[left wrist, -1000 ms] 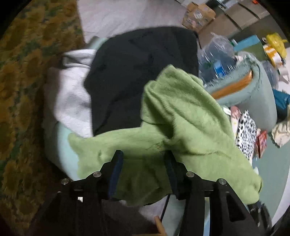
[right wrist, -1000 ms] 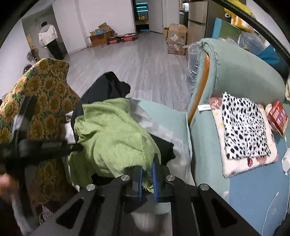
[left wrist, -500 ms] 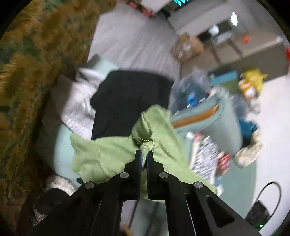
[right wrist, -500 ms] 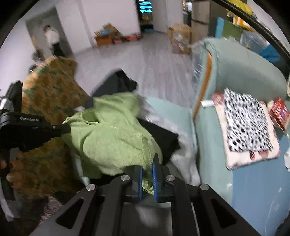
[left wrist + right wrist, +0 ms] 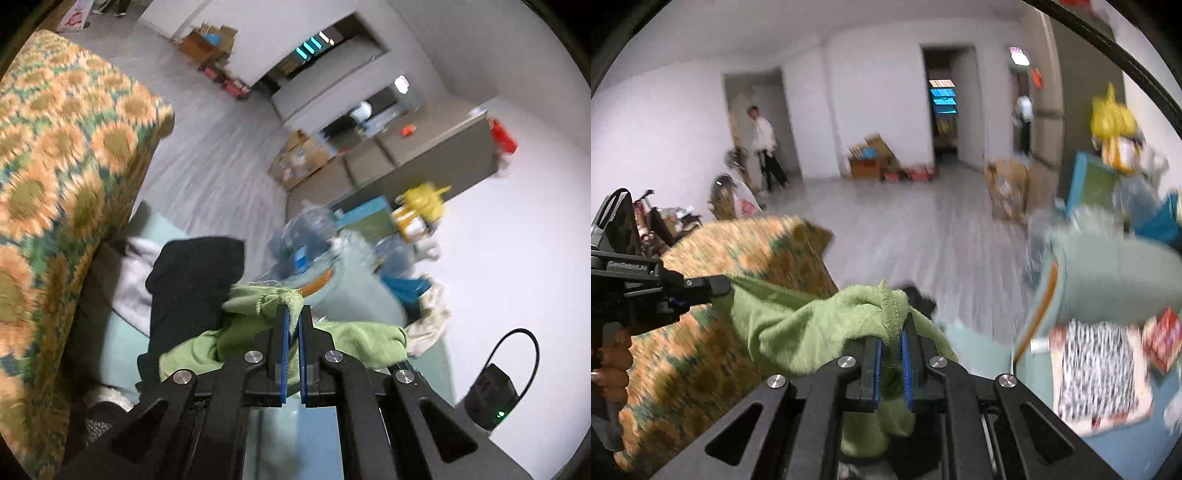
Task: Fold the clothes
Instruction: 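Lift the green shirt with both grippers and carry it toward the sunflower bed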
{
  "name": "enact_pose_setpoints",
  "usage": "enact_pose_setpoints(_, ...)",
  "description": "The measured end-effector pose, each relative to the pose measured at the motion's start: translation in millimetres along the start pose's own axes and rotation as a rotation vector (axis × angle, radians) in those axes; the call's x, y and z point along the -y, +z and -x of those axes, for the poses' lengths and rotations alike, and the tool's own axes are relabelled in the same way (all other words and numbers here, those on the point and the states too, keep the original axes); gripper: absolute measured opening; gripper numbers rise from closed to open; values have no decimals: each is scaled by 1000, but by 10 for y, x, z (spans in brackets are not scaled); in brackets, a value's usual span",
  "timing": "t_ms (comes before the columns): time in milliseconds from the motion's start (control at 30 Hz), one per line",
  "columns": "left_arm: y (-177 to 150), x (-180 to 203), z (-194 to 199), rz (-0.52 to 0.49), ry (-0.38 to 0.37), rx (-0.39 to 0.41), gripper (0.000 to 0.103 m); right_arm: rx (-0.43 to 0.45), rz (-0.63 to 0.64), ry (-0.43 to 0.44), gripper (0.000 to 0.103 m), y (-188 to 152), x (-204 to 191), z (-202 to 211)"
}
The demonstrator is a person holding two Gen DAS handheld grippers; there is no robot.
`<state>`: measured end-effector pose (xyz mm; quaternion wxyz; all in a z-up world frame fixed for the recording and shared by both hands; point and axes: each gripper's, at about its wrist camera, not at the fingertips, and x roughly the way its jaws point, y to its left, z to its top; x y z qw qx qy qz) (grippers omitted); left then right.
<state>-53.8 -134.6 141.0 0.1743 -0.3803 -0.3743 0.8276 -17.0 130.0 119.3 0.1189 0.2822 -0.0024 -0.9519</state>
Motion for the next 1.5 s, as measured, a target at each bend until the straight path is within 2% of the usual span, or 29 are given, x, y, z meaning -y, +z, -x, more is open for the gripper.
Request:
enact_pose_setpoints(67,29,22,217,22,-17,-4,4,52,48,27,9,197,-197,103)
enact_pose_setpoints(133,25,-43,339,73,-16,-92,4,86,93,66,9,385,-411,179)
enact_pose_setpoints(233,-45,-98,399,86,61,-181,4,41,107,168,9,602,-638,193)
enact_pose_setpoints(367,-157,-146,445,74,187,-275,4,-129,123,289,9,703,-868,-1)
enact_pose_setpoints(500,-260,-123,414,44,274,-346,4,-297,164,311,9,516,-953,-184)
enact_pose_setpoints(700,-325,-17,228,-19,335,-446,4,-527,222,319,9,257,-906,-336)
enact_pose_setpoints(833,-250,174,266,-54,329,-462,4,-688,173,379,9,211,-821,-353)
enact_pose_setpoints(867,-199,217,332,-58,332,-452,4,-717,165,393,9,223,-816,-343)
enact_pose_setpoints(1033,234,359,1096,-23,374,-286,4,-772,175,447,9,594,-1022,-156)
enact_pose_setpoints(1167,581,473,1706,4,406,-153,4,-661,279,494,9,1169,-1507,171)
enact_pose_setpoints(1233,699,535,2210,17,433,-53,4,-598,350,525,9,1444,-1854,409)
enact_pose_setpoints(1333,707,624,3259,47,502,143,4,-518,468,624,9,1702,-2462,788)
enact_pose_setpoints(1400,579,647,3939,78,571,254,4,-474,542,693,9,1822,-2857,1031)
enact_pose_setpoints(1467,364,555,4493,138,656,326,4,-458,646,795,9,1804,-3387,1266)
enact_pose_setpoints(1500,220,423,4678,180,699,333,4,-467,679,834,9,1748,-3603,1308)
